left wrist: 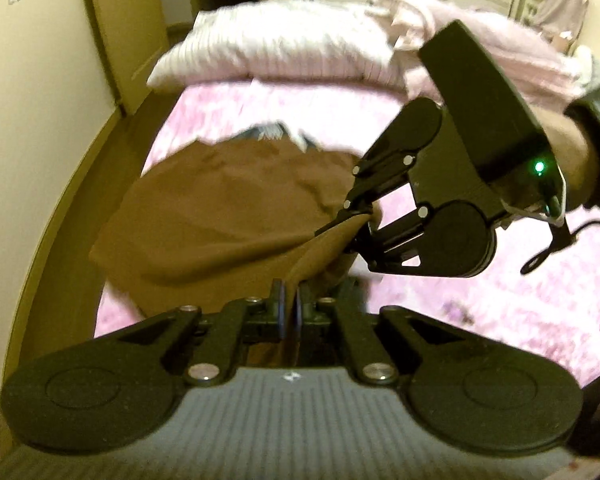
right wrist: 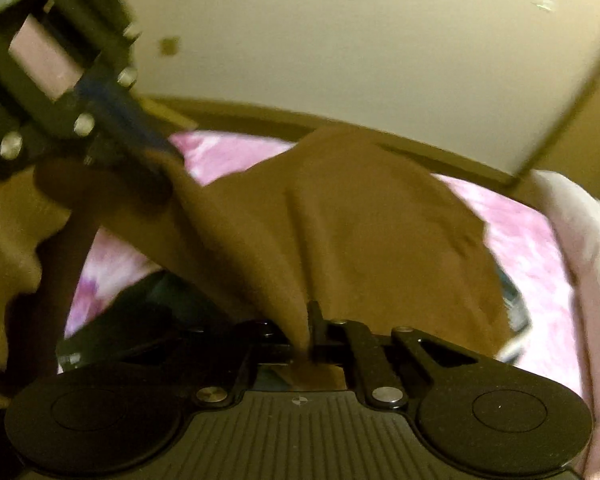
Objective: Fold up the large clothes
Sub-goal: 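Grasp the brown shirt with the left tool while the right tool grasps another edge, then lift the brown shirt with both tools and shake it open above the bed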
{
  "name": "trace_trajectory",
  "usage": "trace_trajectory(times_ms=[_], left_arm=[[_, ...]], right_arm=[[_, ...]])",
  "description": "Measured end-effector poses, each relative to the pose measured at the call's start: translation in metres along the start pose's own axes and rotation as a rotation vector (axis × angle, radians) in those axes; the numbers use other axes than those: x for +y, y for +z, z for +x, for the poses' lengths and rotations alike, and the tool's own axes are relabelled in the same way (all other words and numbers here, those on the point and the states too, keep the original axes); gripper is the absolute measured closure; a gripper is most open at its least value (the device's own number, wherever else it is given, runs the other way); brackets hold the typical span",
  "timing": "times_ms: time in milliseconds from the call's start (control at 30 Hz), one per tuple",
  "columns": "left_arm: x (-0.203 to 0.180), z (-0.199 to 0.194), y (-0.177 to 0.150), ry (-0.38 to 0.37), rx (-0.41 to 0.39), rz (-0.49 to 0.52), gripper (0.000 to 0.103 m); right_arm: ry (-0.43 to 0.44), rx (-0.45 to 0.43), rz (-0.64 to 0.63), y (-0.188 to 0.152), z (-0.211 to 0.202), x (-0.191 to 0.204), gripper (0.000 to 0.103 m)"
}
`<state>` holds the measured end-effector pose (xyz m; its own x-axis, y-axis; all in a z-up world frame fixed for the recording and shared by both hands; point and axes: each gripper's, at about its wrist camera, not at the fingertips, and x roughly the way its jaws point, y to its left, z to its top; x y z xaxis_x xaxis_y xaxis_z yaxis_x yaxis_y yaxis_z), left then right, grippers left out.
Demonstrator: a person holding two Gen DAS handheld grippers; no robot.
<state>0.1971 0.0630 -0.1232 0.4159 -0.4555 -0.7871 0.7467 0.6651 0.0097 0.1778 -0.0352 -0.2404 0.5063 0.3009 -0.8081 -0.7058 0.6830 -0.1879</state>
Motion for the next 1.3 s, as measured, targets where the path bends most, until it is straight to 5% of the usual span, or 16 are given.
trace_trajectory(times_ms=[200, 400, 733, 933, 1000, 1067, 1167, 1200, 1300], left_arm=[[-0.041, -0.024, 0.052, -0.073, -0.131, 0.089, 0.1], [-0.118, -0.047, 0.089, -0.187, -0.233, 0.141, 0.099], [-0.308, -0.048, 0.095, -0.333, -0.214, 0.209, 0.092], [-0.392, -0.023, 0.087, -0.402, -0.124, 0.29, 0.083], [-0.406, -0.012, 0.084, -0.404, -0.095, 0.34, 0.077], [-0.414, -0.006, 0.078, -0.396, -0.064, 0.38, 0.075], [-0.408, 0.021, 0.079, -0.382, -0.008, 0.388, 0.064], [-0.407, 0.03, 0.078, -0.37, 0.006, 0.387, 0.062], [-0.395, 0.065, 0.08, -0.334, 0.059, 0.38, 0.058]], right_arm=[[-0.155, -0.063, 0.217, -0.014, -0.083, -0.044, 0.102], [-0.267, -0.126, 0.411, -0.068, -0.192, -0.068, 0.103], [-0.519, -0.09, 0.786, -0.273, -0.361, -0.079, 0.103], [-0.695, 0.193, 1.214, -0.448, -0.414, -0.078, 0.102], [-0.729, 0.24, 1.298, -0.482, -0.421, -0.064, 0.1], [-0.735, 0.255, 1.336, -0.496, -0.43, -0.049, 0.096], [-0.704, 0.254, 1.356, -0.498, -0.432, -0.027, 0.075], [-0.691, 0.252, 1.35, -0.49, -0.425, -0.024, 0.065], [-0.622, 0.248, 1.303, -0.464, -0.403, -0.03, 0.057]])
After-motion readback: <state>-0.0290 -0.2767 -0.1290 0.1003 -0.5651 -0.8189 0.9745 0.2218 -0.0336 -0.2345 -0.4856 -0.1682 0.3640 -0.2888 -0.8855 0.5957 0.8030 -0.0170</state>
